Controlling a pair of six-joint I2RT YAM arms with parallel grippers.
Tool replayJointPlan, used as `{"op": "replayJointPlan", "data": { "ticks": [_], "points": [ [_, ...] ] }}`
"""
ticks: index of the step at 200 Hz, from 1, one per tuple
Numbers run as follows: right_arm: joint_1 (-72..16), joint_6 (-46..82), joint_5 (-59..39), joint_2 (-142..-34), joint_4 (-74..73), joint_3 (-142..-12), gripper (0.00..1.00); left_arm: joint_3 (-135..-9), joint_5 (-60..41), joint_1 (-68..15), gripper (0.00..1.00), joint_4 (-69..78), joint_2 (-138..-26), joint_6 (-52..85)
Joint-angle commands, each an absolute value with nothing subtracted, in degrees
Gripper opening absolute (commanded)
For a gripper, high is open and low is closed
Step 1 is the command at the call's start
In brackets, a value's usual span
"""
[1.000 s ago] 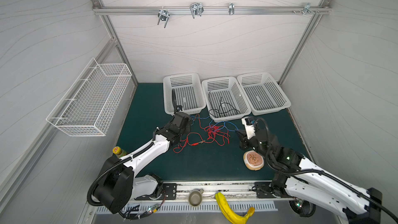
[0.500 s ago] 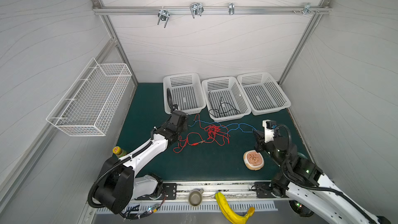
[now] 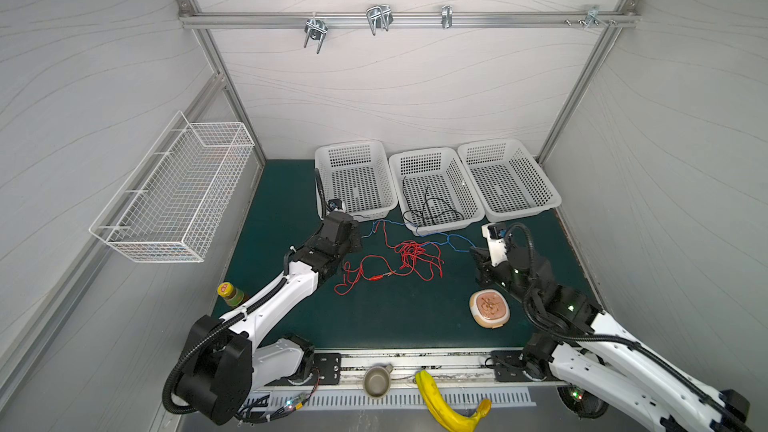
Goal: Untangle the cables
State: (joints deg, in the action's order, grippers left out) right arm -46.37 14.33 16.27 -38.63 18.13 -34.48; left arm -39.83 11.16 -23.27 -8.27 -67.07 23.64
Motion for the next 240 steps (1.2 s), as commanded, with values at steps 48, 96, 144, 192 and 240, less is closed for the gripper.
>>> {"op": "replayJointPlan", "data": {
  "ticks": [48,96,144,192,240],
  "points": [
    [-47.3,15.0,8.8,-53.1,1.2,-38.3,0.0,-40.2,7.3,-23.0,0.0,-6.4,-64.1,23.1],
    [-50.9,14.3,7.5,-61.5,-1.5,-41.9,0.0,-40.4,7.6,-23.0,0.0,-6.4,-64.2,24.0],
    [-51.8,14.1,5.0,-62.9,-2.3,-42.8,0.0,-40.8,9.0,-23.0,0.0,-6.6,-64.5,24.7],
    [-51.8,13.5,-2.4,-58.1,-3.0,-42.8,0.0,-42.1,10.6,-23.0,0.0,-8.2,-66.6,25.1],
    [-51.8,12.9,-4.7,-53.0,-2.2,-43.3,0.0,-42.8,10.3,-23.0,0.0,-8.6,-68.6,26.0]
  ]
}}
